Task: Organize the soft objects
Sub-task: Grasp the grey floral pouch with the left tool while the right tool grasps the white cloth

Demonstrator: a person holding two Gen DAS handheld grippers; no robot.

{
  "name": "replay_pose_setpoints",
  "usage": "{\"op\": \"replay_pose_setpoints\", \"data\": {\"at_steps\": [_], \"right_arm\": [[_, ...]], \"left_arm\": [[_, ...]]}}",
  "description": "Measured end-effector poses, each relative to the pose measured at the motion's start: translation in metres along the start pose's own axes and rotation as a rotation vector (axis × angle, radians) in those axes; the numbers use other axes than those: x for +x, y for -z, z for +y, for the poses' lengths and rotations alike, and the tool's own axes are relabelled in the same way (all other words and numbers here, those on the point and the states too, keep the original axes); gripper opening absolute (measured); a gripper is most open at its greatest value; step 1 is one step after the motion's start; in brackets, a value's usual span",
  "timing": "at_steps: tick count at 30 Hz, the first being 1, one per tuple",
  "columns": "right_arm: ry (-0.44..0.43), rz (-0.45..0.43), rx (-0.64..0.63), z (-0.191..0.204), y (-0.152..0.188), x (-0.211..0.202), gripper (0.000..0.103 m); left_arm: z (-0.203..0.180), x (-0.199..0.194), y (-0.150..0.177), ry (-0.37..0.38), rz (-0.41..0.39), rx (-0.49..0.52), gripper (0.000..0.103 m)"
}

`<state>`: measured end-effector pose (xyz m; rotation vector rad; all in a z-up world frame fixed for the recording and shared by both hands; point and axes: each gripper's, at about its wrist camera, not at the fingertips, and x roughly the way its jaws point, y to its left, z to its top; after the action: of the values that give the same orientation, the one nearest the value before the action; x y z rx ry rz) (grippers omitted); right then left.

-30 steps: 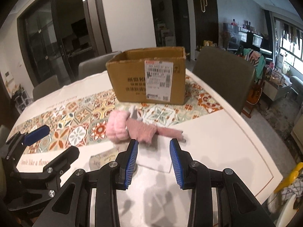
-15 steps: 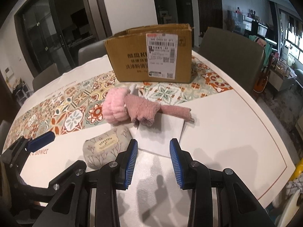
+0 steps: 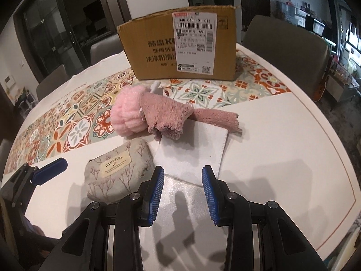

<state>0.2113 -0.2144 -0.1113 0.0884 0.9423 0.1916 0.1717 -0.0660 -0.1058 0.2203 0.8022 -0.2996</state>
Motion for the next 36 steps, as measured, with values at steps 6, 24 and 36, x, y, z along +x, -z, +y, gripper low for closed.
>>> {"op": "replay_pose_setpoints", "data": {"at_steps": [6,24,36], "right_arm": [[-0.004,0.039,-0.011,-0.001,-0.002,0.018,0.037],[0.058,0.036,-0.113,0.006,-0.003,0.037,0.037],[0.063,0.023,-0.089,0.002,-0.001,0.035,0.012]], "left_arm": [[-0.005,0.009,0.001,-0.01,0.004,0.038,0.086],[-0.004,0.031,0.001,0.017,0.052,0.03,0.065],[-0.003,0.031,-0.001,0.044,0.04,0.033,0.02]]}}
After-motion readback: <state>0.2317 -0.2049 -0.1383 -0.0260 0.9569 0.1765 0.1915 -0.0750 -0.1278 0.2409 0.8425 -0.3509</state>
